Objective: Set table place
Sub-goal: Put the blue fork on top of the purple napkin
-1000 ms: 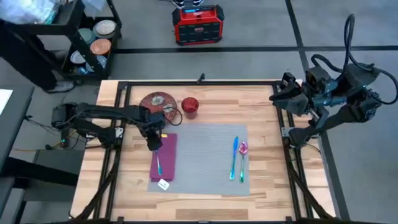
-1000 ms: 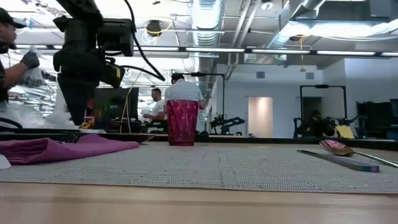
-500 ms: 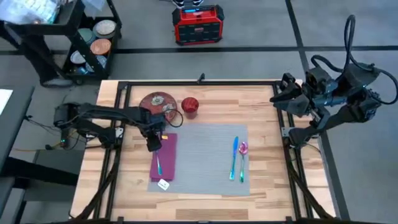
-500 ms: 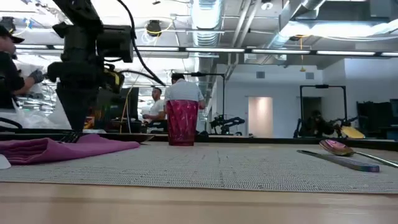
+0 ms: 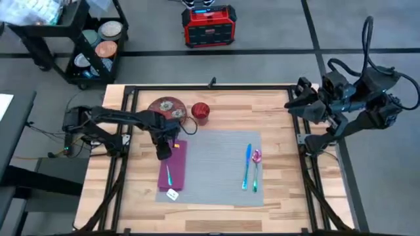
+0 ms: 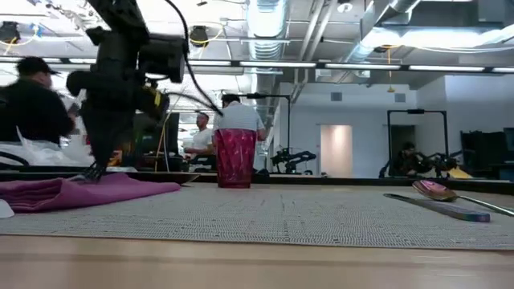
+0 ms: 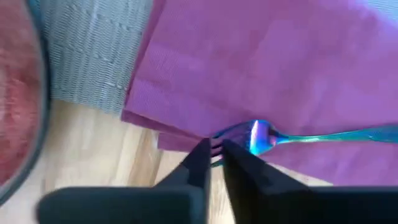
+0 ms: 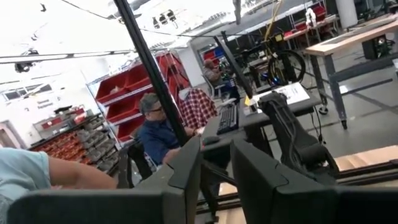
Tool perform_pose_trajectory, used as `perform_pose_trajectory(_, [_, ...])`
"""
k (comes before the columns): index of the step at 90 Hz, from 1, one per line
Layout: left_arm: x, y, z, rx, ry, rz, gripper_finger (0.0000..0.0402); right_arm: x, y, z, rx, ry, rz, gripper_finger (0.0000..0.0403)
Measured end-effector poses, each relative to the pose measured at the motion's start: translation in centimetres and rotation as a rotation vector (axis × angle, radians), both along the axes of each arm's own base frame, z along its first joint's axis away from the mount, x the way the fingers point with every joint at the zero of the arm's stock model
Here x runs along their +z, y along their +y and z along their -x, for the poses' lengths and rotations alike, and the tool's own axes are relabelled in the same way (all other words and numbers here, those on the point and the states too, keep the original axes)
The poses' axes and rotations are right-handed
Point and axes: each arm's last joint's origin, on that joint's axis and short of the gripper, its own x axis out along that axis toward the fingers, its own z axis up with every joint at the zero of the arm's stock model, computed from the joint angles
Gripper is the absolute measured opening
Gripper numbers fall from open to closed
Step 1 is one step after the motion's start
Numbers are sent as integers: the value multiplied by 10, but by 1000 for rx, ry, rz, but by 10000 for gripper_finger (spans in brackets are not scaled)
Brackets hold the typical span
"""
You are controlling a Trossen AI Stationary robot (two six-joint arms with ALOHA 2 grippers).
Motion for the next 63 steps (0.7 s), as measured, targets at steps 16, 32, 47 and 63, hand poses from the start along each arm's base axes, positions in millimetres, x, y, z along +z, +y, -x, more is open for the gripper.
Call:
perform_pose_trajectory(16, [0,0,-2,0,1,1,1,-3,0,-1,-1,34,7,76])
perform_pose_trajectory(32, [-1,1,-7,-25,-45,-10,0,-3,0,0,-1,30,6,76])
perform_pose_trajectory(47, [-5,3,-13,-15,-60,-14,0,-3,0,0,-2,27,5,76])
perform_pose_trajectory(63, [-8,3,-17,-37,-61,-15,0,-2,0,0,-2,24,2,76])
